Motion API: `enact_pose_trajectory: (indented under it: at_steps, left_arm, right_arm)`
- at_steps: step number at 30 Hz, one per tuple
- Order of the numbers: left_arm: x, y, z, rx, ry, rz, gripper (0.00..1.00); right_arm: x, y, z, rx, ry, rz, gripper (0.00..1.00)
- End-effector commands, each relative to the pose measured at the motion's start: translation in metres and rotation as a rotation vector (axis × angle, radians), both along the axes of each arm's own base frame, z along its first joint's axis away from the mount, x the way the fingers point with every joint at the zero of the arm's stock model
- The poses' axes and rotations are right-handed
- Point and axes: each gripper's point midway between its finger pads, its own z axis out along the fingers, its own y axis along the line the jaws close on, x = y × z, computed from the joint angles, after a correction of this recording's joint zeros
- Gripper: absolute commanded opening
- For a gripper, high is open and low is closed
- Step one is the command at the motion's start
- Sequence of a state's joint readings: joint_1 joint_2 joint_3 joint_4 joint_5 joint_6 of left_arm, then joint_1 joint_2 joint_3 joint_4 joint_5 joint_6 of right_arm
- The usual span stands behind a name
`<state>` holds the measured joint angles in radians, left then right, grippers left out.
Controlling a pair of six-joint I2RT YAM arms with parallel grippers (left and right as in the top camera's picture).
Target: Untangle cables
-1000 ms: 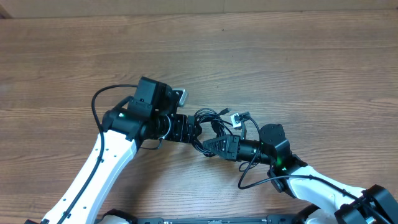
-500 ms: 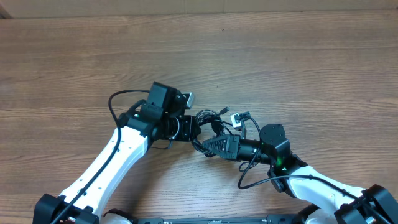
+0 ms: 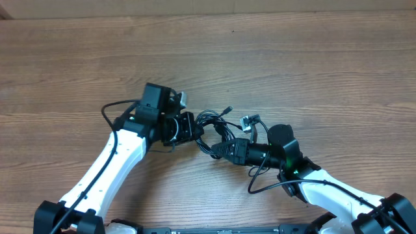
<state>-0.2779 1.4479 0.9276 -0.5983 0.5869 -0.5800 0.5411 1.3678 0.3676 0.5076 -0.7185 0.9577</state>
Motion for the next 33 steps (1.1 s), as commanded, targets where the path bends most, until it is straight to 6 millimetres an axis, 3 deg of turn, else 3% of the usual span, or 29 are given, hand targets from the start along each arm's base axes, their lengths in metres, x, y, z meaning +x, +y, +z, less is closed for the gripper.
enact_pose_trajectory:
  at_steps: [1, 5, 8, 12, 19, 22, 25, 29, 33]
  left_arm:
    - [0.031, 0.038, 0.002, 0.007, -0.004, 0.185, 0.04]
    - [0.032, 0.042, 0.004, 0.0, -0.029, 0.161, 0.04]
    - [0.033, 0.042, 0.004, 0.0, -0.03, 0.16, 0.04]
    - [0.033, 0.041, 0.006, -0.007, -0.039, 0.151, 0.04]
    - [0.03, 0.007, 0.042, -0.186, -0.29, -0.173, 0.04]
    - [0.028, 0.006, 0.041, -0.168, -0.341, -0.23, 0.04]
    - [0.027, 0.01, 0.035, -0.123, -0.363, -0.257, 0.04]
    - [0.031, 0.022, 0.022, -0.027, -0.341, -0.22, 0.04]
    - [0.029, 0.023, 0.021, -0.025, -0.333, -0.22, 0.04]
  right_arm:
    - [-0.018, -0.004, -0.016, -0.04, 0.033, 0.048, 0.06]
    - [-0.016, -0.007, -0.022, -0.066, 0.052, 0.025, 0.04]
    - [-0.016, -0.007, -0.023, -0.069, 0.056, 0.023, 0.12]
    - [-0.016, -0.007, -0.024, -0.07, 0.058, 0.023, 0.12]
    - [-0.017, -0.008, -0.026, -0.078, 0.067, 0.021, 0.29]
    - [-0.017, -0.008, -0.025, -0.075, 0.066, 0.025, 0.32]
    - [-0.022, -0.002, -0.013, -0.029, 0.002, 0.09, 0.33]
    - [-0.04, 0.011, 0.029, 0.116, -0.213, 0.276, 0.34]
    - [-0.032, 0.011, 0.033, 0.114, -0.251, 0.243, 0.42]
